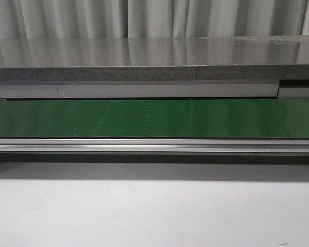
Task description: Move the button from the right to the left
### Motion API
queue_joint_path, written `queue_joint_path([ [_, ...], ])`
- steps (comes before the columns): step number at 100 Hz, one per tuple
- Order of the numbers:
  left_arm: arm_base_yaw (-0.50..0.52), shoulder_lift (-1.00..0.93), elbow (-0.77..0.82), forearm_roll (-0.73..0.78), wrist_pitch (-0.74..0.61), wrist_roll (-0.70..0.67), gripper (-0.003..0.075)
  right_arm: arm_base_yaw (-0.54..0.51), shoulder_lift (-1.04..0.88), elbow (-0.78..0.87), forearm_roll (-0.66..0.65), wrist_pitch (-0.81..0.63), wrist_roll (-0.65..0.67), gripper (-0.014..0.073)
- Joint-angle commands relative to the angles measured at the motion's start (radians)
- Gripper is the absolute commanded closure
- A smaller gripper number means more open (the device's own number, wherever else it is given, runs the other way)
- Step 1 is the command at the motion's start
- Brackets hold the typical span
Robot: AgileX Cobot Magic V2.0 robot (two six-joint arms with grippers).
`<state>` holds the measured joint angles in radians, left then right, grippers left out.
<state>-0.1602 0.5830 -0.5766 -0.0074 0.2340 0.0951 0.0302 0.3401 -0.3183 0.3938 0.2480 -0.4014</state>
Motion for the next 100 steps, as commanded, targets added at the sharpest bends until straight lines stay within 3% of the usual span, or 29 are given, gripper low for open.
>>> queue_joint_path([
  [1, -0.005, -0.001, -0.016, -0.015, -0.145, -0.005, 0.0715, -0.001, 0.006, -0.028, 0.015, -0.075, -0.008, 0.0661],
  [47, -0.005, -0.191, 0.318, -0.005, -0.337, -0.006, 0.0715, -0.001, 0.006, -0.028, 0.015, -0.075, -0.008, 0.0661],
  [100, 0.069, -0.575, 0.572, -0.005, -0.352, -0.007, 0.0715, -0.001, 0.006, -0.028, 0.015, -0.075, -0.008, 0.0661],
])
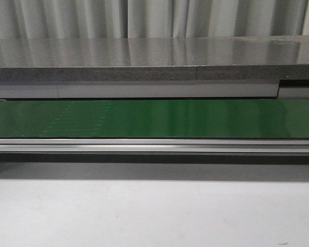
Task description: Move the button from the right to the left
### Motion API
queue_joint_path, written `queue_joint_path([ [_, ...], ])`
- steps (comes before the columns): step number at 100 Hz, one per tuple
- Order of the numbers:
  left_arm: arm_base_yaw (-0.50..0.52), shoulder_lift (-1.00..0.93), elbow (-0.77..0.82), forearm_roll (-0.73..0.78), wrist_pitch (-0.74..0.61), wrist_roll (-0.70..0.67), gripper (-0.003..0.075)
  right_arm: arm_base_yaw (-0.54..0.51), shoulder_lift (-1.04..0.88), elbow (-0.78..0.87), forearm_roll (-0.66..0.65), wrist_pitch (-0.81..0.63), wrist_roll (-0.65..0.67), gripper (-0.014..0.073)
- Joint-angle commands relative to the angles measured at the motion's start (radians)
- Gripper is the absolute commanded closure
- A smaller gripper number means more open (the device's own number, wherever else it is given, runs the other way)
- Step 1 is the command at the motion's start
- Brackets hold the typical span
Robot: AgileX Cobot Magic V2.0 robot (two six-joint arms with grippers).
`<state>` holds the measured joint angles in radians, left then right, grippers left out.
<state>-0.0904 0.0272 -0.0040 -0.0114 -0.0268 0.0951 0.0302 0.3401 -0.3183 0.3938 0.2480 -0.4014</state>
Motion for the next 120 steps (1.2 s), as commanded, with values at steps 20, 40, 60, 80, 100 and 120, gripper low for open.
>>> queue_joint_path([
  [20, -0.001, -0.068, 0.043, -0.001, -0.105, -0.007, 0.0715, -0.001, 0.006, -0.028, 0.015, -0.075, -0.008, 0.0661],
  [40, -0.001, -0.068, 0.043, -0.003, -0.098, -0.009, 0.0715, -0.001, 0.006, -0.028, 0.015, -0.075, -0.008, 0.0661],
  [60, -0.001, -0.068, 0.043, -0.008, -0.098, -0.009, 0.0715, -0.001, 0.006, -0.028, 0.015, -0.075, -0.008, 0.0661],
  [80, -0.001, -0.068, 0.043, -0.008, -0.098, -0.009, 0.0715, -0.001, 0.006, -0.028, 0.015, -0.075, -0.008, 0.0661],
  [100, -0.001, -0.068, 0.043, -0.008, -0.098, -0.009, 0.0715, -0.001, 0.006, -0.028, 0.015, -0.075, -0.008, 0.0661],
  [120, -0.001, -0.068, 0.043, -0.008, -0.098, -0.009, 0.0715, -0.001, 0.006, -0.028, 0.015, -0.075, -0.008, 0.0661],
])
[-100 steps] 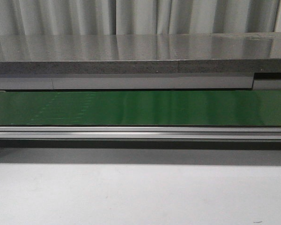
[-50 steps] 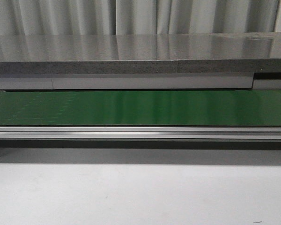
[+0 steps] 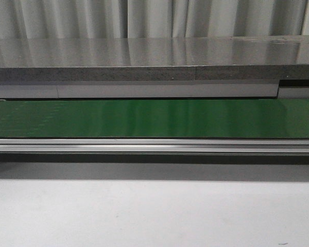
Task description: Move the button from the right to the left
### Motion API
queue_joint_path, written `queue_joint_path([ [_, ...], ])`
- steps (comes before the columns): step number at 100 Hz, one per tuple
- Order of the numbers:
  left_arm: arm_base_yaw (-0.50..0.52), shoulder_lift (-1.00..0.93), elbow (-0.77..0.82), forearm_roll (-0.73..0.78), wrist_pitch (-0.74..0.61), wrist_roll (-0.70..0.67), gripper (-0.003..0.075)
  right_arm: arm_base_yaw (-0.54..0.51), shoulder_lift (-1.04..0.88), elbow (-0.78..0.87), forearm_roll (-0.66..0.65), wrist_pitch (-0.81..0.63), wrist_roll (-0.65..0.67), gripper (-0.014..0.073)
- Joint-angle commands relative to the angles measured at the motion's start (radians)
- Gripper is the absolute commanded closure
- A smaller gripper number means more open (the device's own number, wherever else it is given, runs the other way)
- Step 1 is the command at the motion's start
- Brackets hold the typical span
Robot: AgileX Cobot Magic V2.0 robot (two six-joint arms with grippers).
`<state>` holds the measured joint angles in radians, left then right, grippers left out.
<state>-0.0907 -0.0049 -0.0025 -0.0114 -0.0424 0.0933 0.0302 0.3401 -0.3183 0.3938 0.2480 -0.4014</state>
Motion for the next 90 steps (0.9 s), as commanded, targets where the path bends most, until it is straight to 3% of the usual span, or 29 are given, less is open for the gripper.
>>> queue_joint_path([
  [1, 0.000, -0.036, 0.041, -0.008, -0.082, -0.007, 0.0715, -0.001, 0.006, -0.028, 0.015, -0.075, -0.008, 0.0661],
  [54, 0.000, -0.036, 0.041, -0.008, -0.082, -0.007, 0.0715, -0.001, 0.006, -0.028, -0.003, -0.080, 0.003, 0.0661],
  [61, 0.000, -0.036, 0.041, -0.008, -0.082, -0.007, 0.0715, -0.001, 0.006, -0.028, -0.067, -0.080, 0.056, 0.0661],
  [80, 0.000, -0.036, 0.041, -0.008, -0.082, -0.007, 0.0715, -0.001, 0.006, -0.028, -0.386, -0.080, 0.378, 0.0661],
  [90, 0.000, -0.036, 0.041, -0.008, -0.082, -0.007, 0.0715, -0.001, 0.004, -0.017, -0.490, -0.093, 0.494, 0.0661],
])
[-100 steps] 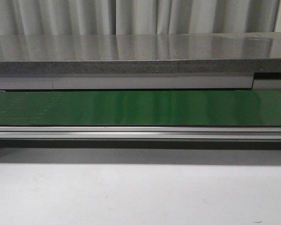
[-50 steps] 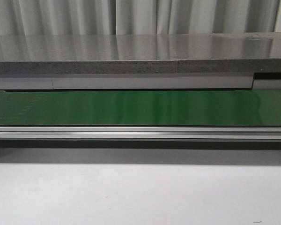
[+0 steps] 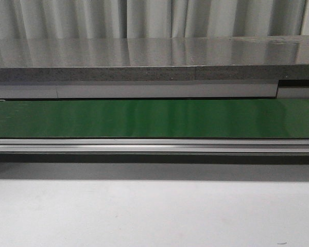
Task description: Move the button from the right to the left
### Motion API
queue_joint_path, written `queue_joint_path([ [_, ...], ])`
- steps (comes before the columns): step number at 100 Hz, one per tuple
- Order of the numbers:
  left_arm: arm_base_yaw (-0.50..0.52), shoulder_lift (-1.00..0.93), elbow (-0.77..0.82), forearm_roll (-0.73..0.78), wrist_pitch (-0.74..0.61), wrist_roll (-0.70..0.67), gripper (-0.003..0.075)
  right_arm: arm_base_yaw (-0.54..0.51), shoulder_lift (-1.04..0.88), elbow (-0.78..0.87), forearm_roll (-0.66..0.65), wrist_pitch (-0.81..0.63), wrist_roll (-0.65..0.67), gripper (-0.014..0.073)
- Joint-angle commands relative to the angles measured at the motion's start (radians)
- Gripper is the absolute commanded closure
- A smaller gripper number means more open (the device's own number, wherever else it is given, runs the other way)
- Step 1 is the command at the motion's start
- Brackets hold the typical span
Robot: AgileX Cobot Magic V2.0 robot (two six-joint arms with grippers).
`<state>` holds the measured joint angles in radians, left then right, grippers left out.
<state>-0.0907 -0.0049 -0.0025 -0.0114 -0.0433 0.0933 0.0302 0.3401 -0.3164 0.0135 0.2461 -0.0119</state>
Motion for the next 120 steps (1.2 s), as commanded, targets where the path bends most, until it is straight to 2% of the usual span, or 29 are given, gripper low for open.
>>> queue_joint_path([
  [1, 0.000, -0.036, 0.041, -0.008, -0.081, -0.007, 0.0715, -0.001, 0.002, -0.014, -0.119, -0.096, 0.114, 0.0661],
  [25, 0.000, -0.036, 0.041, -0.008, -0.081, -0.007, 0.0715, -0.001, -0.087, 0.097, -0.137, -0.177, 0.130, 0.0661],
  [70, 0.000, -0.036, 0.041, -0.008, -0.081, -0.007, 0.0715, -0.001, -0.368, 0.321, -0.125, -0.206, 0.130, 0.0661],
  [120, 0.000, -0.036, 0.041, -0.008, -0.081, -0.007, 0.0715, -0.001, -0.365, 0.347, -0.118, -0.203, 0.130, 0.0661],
])
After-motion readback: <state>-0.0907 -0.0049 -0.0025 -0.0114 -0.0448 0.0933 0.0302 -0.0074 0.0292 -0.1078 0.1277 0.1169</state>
